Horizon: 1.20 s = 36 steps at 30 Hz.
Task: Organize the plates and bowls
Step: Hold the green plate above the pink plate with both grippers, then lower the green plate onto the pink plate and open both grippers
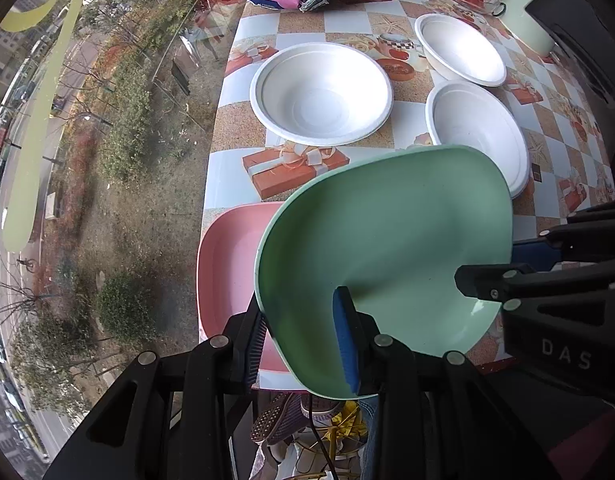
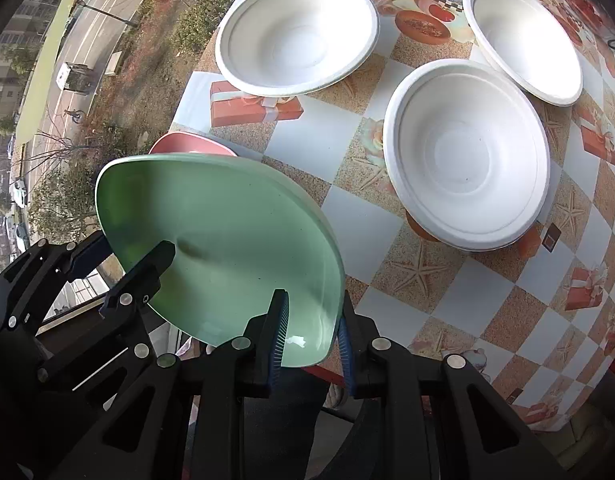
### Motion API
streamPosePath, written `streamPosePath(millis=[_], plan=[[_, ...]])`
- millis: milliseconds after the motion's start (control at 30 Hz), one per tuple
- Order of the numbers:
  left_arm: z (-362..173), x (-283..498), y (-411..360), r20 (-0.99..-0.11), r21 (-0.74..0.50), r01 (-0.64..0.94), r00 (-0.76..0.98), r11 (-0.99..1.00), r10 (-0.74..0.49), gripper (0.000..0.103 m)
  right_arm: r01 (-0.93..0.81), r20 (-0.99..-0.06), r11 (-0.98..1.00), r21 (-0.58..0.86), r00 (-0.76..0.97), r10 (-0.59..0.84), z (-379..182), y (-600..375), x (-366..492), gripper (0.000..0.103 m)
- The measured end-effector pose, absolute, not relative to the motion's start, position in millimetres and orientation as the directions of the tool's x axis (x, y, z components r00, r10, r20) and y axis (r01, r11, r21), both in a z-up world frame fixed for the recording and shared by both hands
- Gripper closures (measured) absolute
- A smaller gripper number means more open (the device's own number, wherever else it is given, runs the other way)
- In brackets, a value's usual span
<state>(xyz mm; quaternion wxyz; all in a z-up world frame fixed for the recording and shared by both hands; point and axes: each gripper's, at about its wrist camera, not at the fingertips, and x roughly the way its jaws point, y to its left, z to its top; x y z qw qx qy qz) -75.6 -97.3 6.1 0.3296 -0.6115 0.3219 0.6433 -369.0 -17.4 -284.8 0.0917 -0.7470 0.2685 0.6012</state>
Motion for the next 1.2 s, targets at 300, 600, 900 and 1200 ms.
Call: streamPosePath(millis=[300, 600, 900, 1200], plan=[[-118.4, -185.1, -155.6, -0.999, 0.038, -0.791, -0.054, -0.61, 0.008, 0.068, -0.48, -0.937, -0.85, 0.217, 0.142, -0.319, -295.8, -44.3, -391.7, 0.077], [-136.4, -210.9, -154.1, -0.998, 0.055, -0.78, -0.052, -0.623, -0.023, 0.068, -0.487, -0.92, -0.838, 0.246, 0.156, -0.361, -302.8, -56.0, -396.0, 0.077], [-233.5, -303.2, -162.9, -0.998, 0.07, -0.776, -0.059, -0.627, -0.039, 0.068, -0.52, -0.9, -0.811, 0.268, 0.165, -0.403, -319.0, -62.3, -399.8, 0.077], [-291.5, -357.7, -157.4, -0.997, 0.073, -0.778, -0.06, -0.624, -0.042, 0.068, -0.557, -0.884, -0.782, 0.28, 0.169, -0.436, -330.6, -64.1, -405.4, 0.077]])
